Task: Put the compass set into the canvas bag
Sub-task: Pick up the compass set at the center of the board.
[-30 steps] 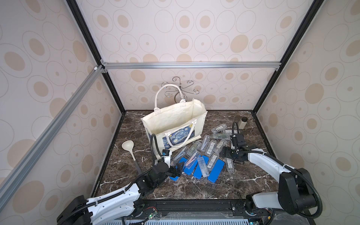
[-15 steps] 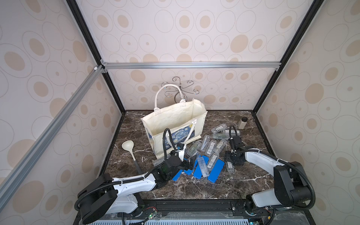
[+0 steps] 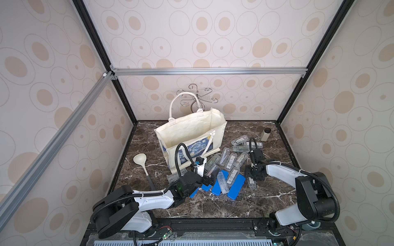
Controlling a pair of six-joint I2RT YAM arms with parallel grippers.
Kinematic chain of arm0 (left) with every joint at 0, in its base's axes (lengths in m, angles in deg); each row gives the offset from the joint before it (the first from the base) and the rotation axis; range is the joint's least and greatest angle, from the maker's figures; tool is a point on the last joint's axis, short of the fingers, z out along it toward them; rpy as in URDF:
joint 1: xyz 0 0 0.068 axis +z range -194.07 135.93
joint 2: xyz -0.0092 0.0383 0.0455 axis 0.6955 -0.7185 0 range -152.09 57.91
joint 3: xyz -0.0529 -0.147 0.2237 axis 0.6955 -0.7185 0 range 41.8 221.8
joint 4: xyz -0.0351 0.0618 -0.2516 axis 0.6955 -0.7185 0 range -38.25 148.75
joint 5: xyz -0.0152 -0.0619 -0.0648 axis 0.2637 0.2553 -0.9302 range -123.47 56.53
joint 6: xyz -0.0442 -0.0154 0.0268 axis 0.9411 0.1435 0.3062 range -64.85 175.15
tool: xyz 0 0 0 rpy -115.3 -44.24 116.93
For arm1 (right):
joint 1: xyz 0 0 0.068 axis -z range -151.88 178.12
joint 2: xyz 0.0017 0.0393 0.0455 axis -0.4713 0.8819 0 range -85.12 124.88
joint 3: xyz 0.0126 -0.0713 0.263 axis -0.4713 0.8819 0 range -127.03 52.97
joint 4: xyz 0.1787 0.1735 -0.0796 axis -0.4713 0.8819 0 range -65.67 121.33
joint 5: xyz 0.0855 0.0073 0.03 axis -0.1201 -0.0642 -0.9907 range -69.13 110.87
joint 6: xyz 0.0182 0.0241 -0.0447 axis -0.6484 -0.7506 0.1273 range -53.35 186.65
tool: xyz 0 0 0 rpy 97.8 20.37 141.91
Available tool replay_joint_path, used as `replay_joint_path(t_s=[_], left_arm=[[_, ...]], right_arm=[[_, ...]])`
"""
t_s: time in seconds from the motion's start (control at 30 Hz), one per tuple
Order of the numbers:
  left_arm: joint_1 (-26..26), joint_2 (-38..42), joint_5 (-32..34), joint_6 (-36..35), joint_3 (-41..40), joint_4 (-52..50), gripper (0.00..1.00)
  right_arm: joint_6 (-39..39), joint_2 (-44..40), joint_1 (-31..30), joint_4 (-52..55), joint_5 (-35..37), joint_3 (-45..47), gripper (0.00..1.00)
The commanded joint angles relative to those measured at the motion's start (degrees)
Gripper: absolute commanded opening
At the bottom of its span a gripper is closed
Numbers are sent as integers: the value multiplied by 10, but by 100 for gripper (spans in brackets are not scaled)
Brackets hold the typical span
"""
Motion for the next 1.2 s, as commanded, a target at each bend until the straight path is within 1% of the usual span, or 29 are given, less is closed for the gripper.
replay_joint_path(t_s=[0.0, 0.07, 0.13, 0.2, 0.43, 0.47, 0.57, 0.77, 0.93, 1.03, 1.17], left_arm=[[-6, -15, -44, -46, 48, -19, 100], [-5, -31, -46, -51, 62, -38, 100], [-5, -45, -44, -46, 70, -41, 100], [-5, -54, -40, -41, 70, -30, 100], [-5, -74, -59, -42, 55, 50, 100], [-5, -76, -60, -43, 57, 51, 100], [-5, -81, -94, -64, 68, 45, 100], [-5, -104, -108, -70, 108, 9, 100], [-5, -132, -111, -29, 146, 4, 100], [-5, -152, -138, 6, 173, 10, 100], [-6, -178, -150, 48, 193, 41, 100]], right_arm=[[-4, 19, 1, 1, -6, -5, 58], [-3, 24, 1, 0, -8, -9, 56], [0, 24, 1, -2, -13, -10, 51], [-1, 19, 1, -6, -13, -9, 47], [2, -22, 2, -17, -27, -18, 46], [1, -29, 2, -20, -29, -19, 45], [1, -53, 2, -29, -42, -29, 45], [-6, -97, 2, -52, -99, -66, 45], [-21, -113, 2, -79, -153, -100, 45], [-31, -119, 2, -93, -172, -113, 45], [-42, -132, 2, -114, -185, -118, 45]])
